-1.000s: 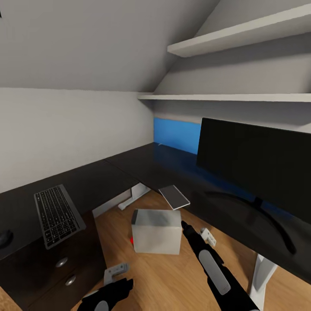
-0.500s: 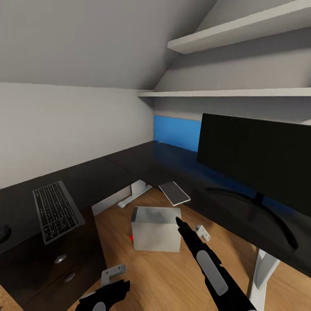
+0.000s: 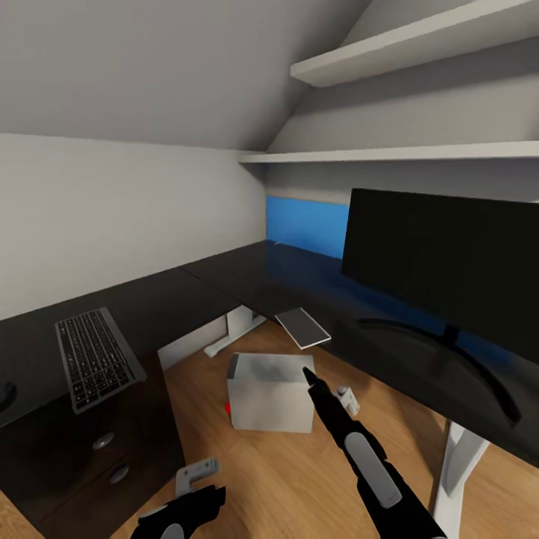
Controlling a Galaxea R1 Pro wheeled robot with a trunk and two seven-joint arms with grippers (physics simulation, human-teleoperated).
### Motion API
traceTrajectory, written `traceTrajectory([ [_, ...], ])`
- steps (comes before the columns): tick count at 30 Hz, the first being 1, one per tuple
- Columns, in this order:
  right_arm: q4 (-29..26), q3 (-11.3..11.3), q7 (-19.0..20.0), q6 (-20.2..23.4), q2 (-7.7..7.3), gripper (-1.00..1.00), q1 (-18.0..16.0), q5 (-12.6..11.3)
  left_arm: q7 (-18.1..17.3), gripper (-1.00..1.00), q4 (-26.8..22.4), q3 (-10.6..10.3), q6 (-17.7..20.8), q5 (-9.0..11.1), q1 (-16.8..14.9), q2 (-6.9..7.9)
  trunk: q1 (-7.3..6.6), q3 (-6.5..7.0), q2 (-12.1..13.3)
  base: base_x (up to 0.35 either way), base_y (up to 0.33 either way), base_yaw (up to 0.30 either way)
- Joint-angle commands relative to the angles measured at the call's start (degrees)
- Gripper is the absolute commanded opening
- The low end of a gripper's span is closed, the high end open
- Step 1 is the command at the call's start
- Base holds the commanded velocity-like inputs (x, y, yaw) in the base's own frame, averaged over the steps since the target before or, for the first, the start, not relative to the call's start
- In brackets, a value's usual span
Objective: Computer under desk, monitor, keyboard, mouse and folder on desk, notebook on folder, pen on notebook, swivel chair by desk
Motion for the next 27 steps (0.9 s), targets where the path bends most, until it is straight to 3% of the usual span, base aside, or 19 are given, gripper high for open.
traceTrajectory([
  [1, -0.07, -0.02, -0.01, 0.23, -0.02, 1.00, -0.03, -1.72, 0.59, 1.00, -0.07, -0.07, 0.04, 0.60, -0.06, 0.01, 0.22, -0.24, -0.44, 0.000, 0.000, 0.000],
  [5, -0.02, -0.06, 0.31, 0.51, -0.19, 1.00, -0.03, -6.80, 0.59, 1.00, 0.07, -0.11, 0.04, 0.60, -0.06, 0.01, 1.10, -0.96, -2.05, 0.000, 0.000, 0.000],
  [6, 0.00, -0.07, 0.39, 0.59, -0.38, 1.00, -0.03, -9.22, 0.59, 1.00, 0.18, -0.13, 0.04, 0.60, -0.05, 0.01, 1.32, -1.14, -2.45, 0.000, 0.000, 0.000],
  [7, -0.03, -0.04, 0.51, 0.66, -0.74, 1.00, -0.03, -13.50, 0.59, 1.00, 0.29, -0.15, 0.04, 0.60, -0.05, 0.01, 1.54, -1.32, -2.85, 0.000, 0.000, 0.000],
  [9, -0.05, -0.03, 0.57, 0.69, -0.90, 1.00, -0.03, -15.63, 0.59, 1.00, 0.32, -0.16, 0.04, 0.60, -0.04, -0.01, 1.98, -1.68, -3.65, 0.000, 0.000, 0.000],
  [19, -0.21, -0.09, 1.94, 0.48, -1.12, 1.00, -0.03, -17.76, 0.59, 1.00, 0.37, -0.17, 0.04, 0.60, -0.03, 0.00, 4.17, -3.47, -7.66, 0.000, 0.000, 0.000],
  [22, -0.27, -0.02, 3.10, 0.25, -1.14, 1.00, -0.03, -17.64, 0.59, 1.00, 0.37, -0.17, 0.04, 0.60, -0.03, 0.00, 4.17, -3.47, -7.66, 0.000, 0.000, 0.000],
  [27, -0.33, 0.26, 7.33, -0.22, -1.01, 1.00, -0.03, -14.28, 0.47, 1.00, 0.42, -0.17, 0.04, 0.66, -0.03, 0.01, 4.17, -3.47, -7.66, 0.000, 0.000, 0.000],
])
